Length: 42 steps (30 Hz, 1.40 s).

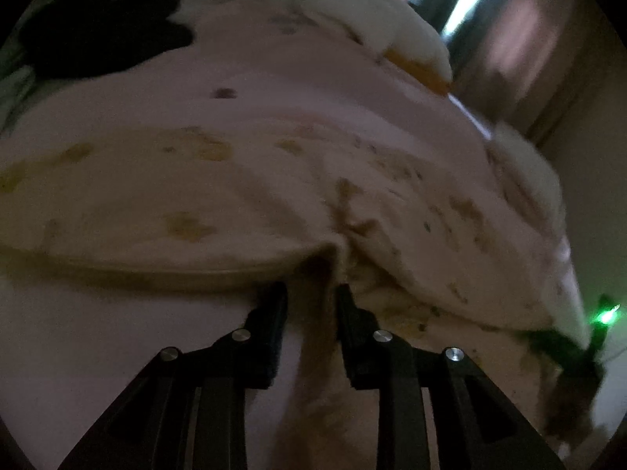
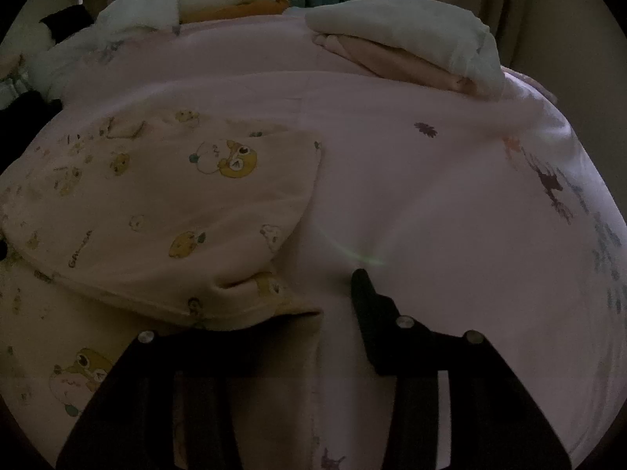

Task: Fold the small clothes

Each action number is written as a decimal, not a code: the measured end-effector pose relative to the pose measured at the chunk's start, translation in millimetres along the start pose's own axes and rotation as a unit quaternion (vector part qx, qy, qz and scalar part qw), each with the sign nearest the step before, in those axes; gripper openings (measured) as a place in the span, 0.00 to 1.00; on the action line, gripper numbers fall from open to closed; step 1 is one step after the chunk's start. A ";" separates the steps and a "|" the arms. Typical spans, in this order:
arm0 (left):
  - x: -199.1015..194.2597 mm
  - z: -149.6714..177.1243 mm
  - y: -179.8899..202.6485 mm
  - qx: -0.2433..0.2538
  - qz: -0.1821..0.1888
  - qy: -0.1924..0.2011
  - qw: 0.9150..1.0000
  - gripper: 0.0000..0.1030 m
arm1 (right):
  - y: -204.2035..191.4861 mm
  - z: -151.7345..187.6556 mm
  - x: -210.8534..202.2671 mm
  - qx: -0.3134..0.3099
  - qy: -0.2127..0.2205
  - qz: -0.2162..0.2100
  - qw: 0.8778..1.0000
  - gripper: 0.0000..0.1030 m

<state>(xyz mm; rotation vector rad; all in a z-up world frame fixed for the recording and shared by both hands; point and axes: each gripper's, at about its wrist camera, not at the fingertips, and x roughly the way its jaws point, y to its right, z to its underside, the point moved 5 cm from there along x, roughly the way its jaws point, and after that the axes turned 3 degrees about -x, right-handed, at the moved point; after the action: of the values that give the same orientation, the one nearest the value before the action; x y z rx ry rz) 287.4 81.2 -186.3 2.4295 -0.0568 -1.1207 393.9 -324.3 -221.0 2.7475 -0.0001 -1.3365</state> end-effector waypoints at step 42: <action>-123.1 -22.1 -274.0 -0.398 0.084 0.083 0.910 0.44 | 9.7 2.4 2.6 0.032 0.003 -0.030 0.999 0.49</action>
<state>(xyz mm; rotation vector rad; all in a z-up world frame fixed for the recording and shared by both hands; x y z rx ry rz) 179.9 362.2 -202.7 1.7262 0.2056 -0.6649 394.0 -334.3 -223.8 2.8260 0.0400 -1.3664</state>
